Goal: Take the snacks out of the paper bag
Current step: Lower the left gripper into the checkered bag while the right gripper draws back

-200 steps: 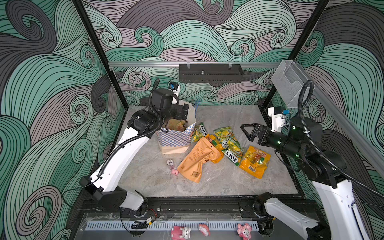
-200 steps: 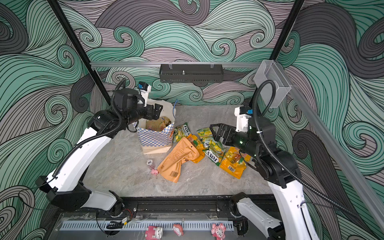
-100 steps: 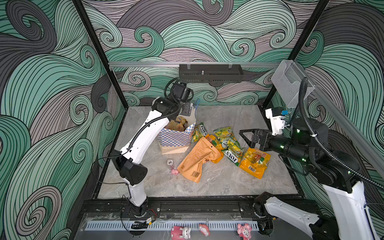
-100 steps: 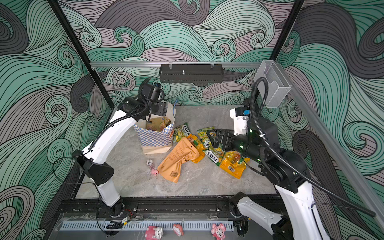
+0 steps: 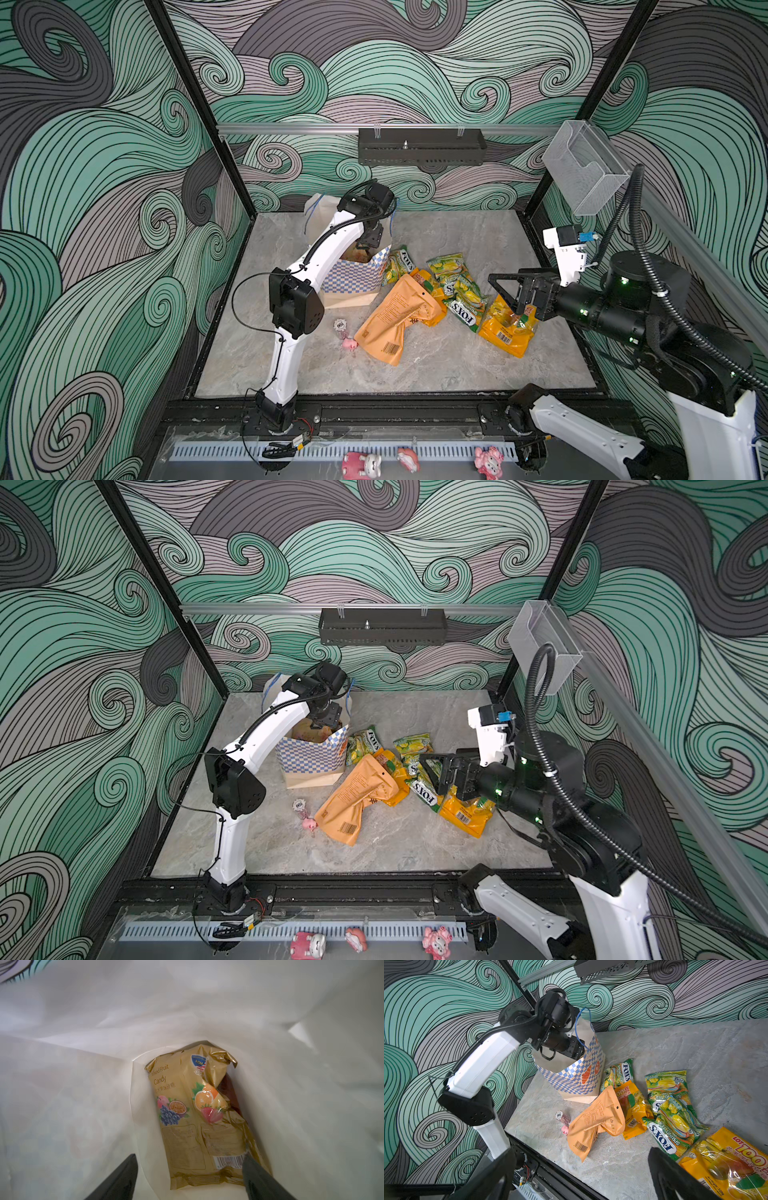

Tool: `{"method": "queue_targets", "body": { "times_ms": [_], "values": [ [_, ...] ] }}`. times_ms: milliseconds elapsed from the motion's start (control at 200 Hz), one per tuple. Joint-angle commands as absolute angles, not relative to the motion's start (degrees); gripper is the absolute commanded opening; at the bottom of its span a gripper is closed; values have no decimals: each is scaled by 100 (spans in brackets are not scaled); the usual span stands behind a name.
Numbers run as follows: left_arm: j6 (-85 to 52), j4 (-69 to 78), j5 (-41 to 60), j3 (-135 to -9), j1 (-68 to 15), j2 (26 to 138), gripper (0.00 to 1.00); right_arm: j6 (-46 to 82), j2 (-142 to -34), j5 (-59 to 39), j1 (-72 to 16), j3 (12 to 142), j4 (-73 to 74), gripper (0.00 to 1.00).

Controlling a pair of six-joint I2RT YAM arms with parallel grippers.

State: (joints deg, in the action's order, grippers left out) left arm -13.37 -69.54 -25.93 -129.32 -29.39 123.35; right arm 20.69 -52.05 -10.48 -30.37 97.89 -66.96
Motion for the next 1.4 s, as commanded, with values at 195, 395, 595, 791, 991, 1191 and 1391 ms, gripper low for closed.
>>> {"method": "queue_targets", "body": {
  "times_ms": [195, 395, 595, 791, 991, 1191, 1391],
  "values": [
    [-1779, -6999, -2350, -12861, -2490, 12765, 80, 994, -5988, -1855, -3112, 10691, -7550, 99],
    [-1904, -6935, -2280, -12740, -2315, 13031, 82, 1093, -6520, -1592, -3642, 11160, -7599, 99],
    [-1984, -7031, -1907, -12589, -2141, 13265, 82, 1222, -6902, -926, -4470, 11476, -7632, 99],
    [-1889, -7111, -1900, -12445, -2099, 13482, 84, 1217, -6930, -673, -4718, 11465, -7616, 99],
    [-1846, -7039, -1828, -12091, -2077, 13603, 93, 1301, -6749, -658, -4729, 11245, -7512, 99],
    [-1942, -6838, -1451, -11651, -2071, 13641, 96, 1430, -6632, -682, -4729, 11099, -7470, 99],
    [-1907, -6262, -577, -10902, -2048, 13581, 96, 1549, -6591, -705, -4729, 11015, -7403, 99]
  ]
}}
